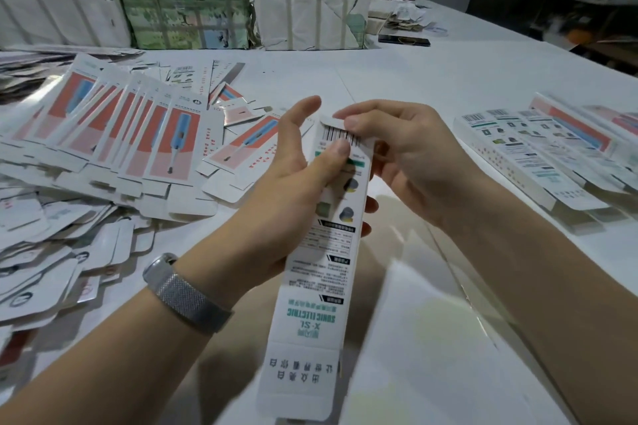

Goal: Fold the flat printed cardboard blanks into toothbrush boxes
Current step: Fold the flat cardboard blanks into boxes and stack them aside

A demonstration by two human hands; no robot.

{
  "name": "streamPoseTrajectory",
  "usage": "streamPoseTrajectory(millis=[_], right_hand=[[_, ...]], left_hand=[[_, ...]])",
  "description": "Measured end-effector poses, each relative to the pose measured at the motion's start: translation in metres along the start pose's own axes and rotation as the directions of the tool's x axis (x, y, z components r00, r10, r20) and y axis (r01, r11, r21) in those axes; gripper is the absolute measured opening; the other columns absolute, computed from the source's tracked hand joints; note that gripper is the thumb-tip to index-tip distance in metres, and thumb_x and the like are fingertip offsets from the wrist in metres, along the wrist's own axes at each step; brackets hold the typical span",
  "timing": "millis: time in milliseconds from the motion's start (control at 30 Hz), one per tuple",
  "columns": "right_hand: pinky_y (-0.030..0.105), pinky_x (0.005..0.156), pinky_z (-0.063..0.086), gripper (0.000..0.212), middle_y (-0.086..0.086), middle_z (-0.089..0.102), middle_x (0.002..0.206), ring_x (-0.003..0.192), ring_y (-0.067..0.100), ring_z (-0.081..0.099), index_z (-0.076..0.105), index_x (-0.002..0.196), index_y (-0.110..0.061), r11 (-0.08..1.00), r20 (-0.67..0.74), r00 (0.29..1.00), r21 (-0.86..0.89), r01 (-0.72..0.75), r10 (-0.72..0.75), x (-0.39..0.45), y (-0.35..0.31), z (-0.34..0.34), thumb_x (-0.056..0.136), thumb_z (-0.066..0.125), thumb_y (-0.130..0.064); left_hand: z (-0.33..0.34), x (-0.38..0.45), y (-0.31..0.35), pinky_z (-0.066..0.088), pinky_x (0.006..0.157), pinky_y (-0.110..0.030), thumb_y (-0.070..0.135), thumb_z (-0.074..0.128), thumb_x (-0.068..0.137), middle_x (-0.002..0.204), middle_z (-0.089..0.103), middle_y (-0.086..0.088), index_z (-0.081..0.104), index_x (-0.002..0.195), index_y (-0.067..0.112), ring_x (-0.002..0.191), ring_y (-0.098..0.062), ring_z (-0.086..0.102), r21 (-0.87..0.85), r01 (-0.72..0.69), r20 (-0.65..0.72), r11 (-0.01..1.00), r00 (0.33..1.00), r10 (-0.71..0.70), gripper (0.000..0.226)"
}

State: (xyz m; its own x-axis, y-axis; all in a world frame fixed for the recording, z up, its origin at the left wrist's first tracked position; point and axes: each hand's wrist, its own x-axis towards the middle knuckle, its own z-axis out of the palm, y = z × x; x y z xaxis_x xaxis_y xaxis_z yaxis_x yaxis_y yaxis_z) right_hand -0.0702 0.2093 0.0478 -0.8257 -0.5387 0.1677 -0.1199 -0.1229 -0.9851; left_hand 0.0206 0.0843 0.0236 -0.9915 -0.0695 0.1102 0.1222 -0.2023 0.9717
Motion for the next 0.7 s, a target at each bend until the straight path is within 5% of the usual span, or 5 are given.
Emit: streamPoseTrajectory(millis=[233, 467, 700], right_hand=[[0.042, 0.062, 0.042, 0.02, 0.015, 0.066, 0.072, 0.07, 0.03, 0.056, 0.069, 0.074, -0.011, 0.991, -0.07, 0.99, -0.068, 0.118, -0.122, 0.002, 0.002, -0.006, 0.091, 0.061, -0.002], [0.036, 0.06, 0.044, 0.022, 0.008, 0.067, 0.071, 0.073, 0.024, 0.058, 0.074, 0.065, -0.021, 0.989, 0.105, 0.989, -0.09, 0.113, -0.104, 0.005, -0.004, -0.021, 0.082, 0.061, -0.015], [0.029, 0.063, 0.046, 0.026, 0.008, 0.071, 0.086, 0.086, 0.02, 0.062, 0.076, 0.1, -0.017, 0.985, 0.142, 0.981, -0.084, 0.148, -0.135, 0.005, 0.004, -0.018, 0.092, 0.053, -0.026]], left_hand=[[0.0, -0.003, 0.005, 0.057, 0.059, -0.04, 0.038, 0.057, 0.086, 0.091, 0.072, -0.013, 0.032, 0.134, 0.06, 0.078, -0.034, 0.073, -0.008, 0.018, 0.062, 1.0, 0.998, -0.017, 0.059], [0.001, -0.004, 0.006, 0.057, 0.058, -0.039, 0.035, 0.049, 0.099, 0.094, 0.073, -0.01, 0.041, 0.125, 0.051, 0.078, -0.034, 0.073, 0.024, 0.012, 0.066, 1.0, 0.998, -0.013, 0.031], [-0.002, -0.004, 0.011, 0.058, 0.055, -0.035, 0.03, 0.041, 0.105, 0.086, 0.074, -0.008, 0.042, 0.115, 0.039, 0.073, -0.03, 0.072, 0.042, -0.05, -0.025, 0.998, 0.998, 0.051, 0.013]])
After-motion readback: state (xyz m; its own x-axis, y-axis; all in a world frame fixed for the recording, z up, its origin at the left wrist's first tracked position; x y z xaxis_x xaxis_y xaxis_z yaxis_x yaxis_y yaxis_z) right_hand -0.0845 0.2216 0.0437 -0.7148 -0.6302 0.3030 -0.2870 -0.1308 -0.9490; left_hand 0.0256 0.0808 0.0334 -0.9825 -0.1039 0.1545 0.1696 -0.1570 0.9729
